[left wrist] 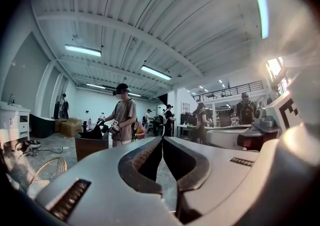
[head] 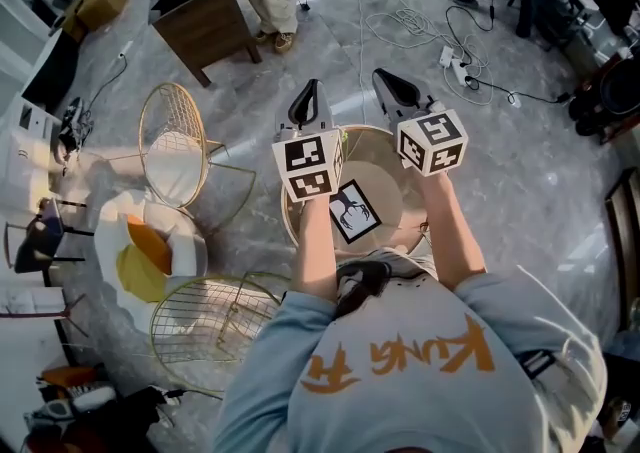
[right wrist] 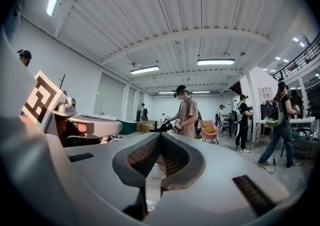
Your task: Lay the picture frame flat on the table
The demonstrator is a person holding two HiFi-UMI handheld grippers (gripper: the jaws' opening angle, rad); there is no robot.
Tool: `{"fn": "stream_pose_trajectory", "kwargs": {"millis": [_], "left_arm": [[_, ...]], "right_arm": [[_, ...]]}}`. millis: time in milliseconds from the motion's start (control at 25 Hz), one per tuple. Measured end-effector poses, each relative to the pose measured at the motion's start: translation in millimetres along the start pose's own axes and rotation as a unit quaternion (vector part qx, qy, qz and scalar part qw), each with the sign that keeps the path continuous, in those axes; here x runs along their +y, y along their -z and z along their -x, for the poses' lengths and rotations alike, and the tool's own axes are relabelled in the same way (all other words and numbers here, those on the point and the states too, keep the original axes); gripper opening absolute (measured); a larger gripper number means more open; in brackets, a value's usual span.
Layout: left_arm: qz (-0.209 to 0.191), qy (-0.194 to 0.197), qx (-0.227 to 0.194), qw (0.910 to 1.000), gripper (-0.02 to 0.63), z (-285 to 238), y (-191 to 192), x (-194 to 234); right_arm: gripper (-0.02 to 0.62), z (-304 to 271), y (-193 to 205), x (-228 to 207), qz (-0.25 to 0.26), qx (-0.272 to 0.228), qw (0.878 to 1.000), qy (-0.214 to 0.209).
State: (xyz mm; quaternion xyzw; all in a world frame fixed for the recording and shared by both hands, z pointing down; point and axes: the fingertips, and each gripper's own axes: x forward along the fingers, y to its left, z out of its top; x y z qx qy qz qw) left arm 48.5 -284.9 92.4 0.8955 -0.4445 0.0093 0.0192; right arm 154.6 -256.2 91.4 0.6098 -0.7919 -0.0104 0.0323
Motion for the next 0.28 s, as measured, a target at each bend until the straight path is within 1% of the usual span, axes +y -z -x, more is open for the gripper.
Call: {"fn": "stream_pose_trajectory", "kwargs": {"millis": [120, 280], "left_arm": [[0.000, 0.002, 0.007, 1.0000, 0.025, 0.6, 0.3, -0.9], [0.001, -0.005, 0.002, 1.0000, 0.025, -0.2, -4.2, 5.1]], "right_arm": [[-0.003, -1.6, -0.3, 3.8, 0.002, 0.003, 1.000, -0.005], [-0.003, -4.3, -2.7, 6.4, 0.005, 0.004, 1.000, -0.013]]}}
